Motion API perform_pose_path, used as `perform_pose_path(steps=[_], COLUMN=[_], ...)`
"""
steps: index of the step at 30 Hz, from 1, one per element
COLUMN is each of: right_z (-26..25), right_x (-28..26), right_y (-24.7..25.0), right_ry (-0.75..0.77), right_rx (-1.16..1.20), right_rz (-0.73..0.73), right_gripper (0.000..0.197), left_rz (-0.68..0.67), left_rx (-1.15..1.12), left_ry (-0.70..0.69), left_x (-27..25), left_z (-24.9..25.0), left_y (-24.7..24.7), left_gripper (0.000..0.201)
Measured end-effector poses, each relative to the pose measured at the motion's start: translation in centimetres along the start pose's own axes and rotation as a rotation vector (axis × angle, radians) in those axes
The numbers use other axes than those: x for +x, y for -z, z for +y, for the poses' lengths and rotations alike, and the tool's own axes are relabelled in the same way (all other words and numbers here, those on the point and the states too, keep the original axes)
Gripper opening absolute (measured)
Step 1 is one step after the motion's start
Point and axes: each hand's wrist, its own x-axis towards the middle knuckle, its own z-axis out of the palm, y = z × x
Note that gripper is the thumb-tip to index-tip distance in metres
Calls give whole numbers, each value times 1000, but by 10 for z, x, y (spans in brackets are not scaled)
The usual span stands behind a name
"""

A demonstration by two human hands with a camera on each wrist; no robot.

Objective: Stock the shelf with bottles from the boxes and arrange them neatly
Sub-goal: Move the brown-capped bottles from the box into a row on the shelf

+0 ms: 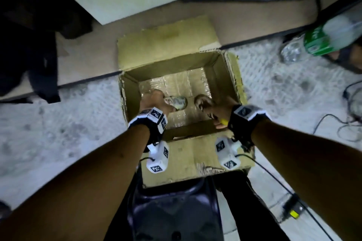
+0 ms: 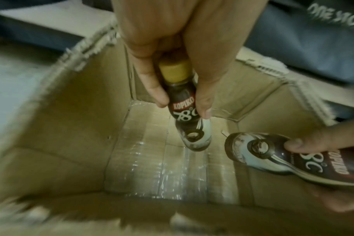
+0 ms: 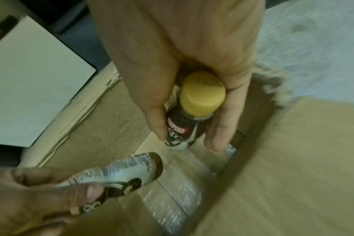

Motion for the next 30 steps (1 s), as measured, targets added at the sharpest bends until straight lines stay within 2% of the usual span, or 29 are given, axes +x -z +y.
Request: perform_pose_path(steps=[3, 8, 11, 14, 20, 25, 30], right_z=[18, 36, 43, 29, -17, -55, -98], right_x=[-55, -160, -214, -281, -403, -487, -553], right_y=[4, 14, 15, 18, 29, 52, 89], right_ry=[8, -2, 28, 94, 378, 558, 766], right_rx=[-28, -39, -89, -112, -245, -263, -236], right_rz=[84, 187, 206, 204, 237, 293, 449], right_gripper=[40, 40, 57, 48, 38, 45, 52], left_rz=[26, 49, 51, 51, 126, 230, 356], left_rx=[-72, -174, -202, -250, -324, -474, -555], left_ry=[-38, -168, -192, -171, -236, -289, -458], left_x=[-58, -161, -214, -262, -348, -387, -416], left_z=[4, 15, 17, 21, 23, 25, 49], left_y=[19, 52, 71, 103, 184, 252, 333], left_gripper=[50, 48, 57, 67, 46, 44, 48])
